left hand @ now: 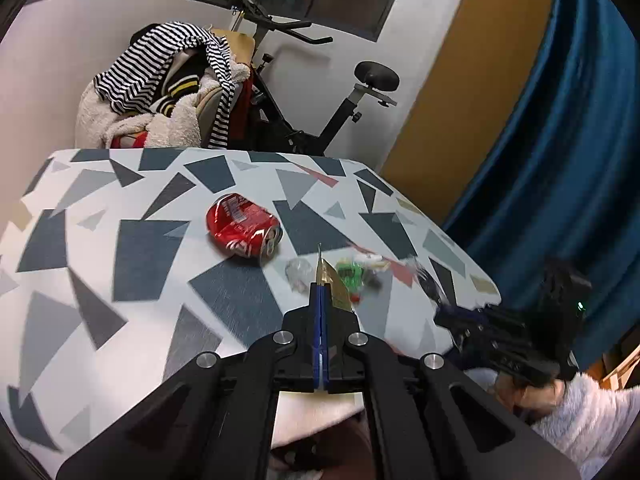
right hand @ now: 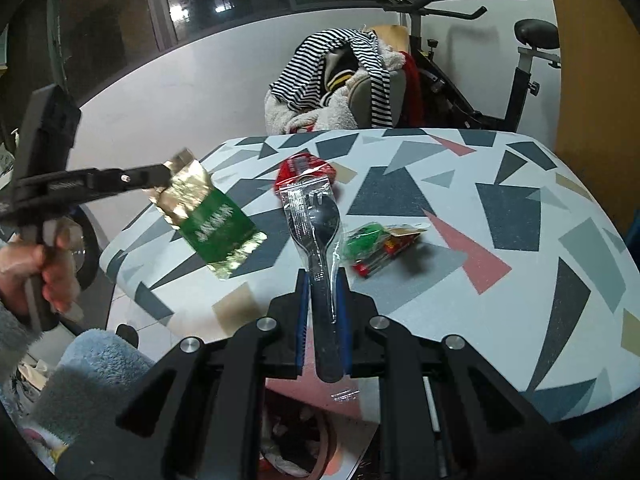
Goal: Collect trash
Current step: 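Carry both items over the bin and open the left gripper to drop the wrapper, then lower the spoon packet into the bin and open the right gripper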
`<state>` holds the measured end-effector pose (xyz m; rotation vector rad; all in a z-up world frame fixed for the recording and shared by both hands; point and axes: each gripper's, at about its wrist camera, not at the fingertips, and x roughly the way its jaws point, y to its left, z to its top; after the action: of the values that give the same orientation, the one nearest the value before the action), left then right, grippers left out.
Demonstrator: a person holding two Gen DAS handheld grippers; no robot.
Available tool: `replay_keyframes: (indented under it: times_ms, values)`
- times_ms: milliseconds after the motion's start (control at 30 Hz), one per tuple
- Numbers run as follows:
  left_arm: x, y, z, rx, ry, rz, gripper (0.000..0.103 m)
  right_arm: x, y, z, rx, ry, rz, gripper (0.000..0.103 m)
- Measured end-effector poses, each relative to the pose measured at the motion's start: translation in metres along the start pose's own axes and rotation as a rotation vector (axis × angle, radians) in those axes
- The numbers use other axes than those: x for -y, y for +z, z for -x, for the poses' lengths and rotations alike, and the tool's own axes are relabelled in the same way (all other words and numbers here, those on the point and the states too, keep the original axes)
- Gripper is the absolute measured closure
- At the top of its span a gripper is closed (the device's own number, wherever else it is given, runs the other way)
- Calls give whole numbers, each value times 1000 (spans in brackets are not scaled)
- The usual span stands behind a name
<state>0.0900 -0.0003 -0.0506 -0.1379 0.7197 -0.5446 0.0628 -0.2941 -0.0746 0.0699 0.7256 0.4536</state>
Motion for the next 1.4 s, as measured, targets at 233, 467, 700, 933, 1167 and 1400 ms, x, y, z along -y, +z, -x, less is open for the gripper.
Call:
replay_keyframes:
  times_ms: [233,467,700,933,1167,1400]
  values:
    - [2,-59,40,-50,41,-35,102,-23,-16,11,4,22,25,87]
    - [3,-129,39,-153,25,-47,102,-39,-35,12,-25,48,11,87]
    - [1,-163,20,-215,38,-68,102,-52,-55,3,-62,76,17,87]
    - [0,-161,11,-220,20,-76,79,-62,-69,-3,-85,84,44,87]
    - [-11,-157,22,-130,49,-34,30,-66,-74,-6,-106,85,52,87]
    - [-15,-161,34,-56,147,0,16,-74,-82,-18,-164,96,81,86]
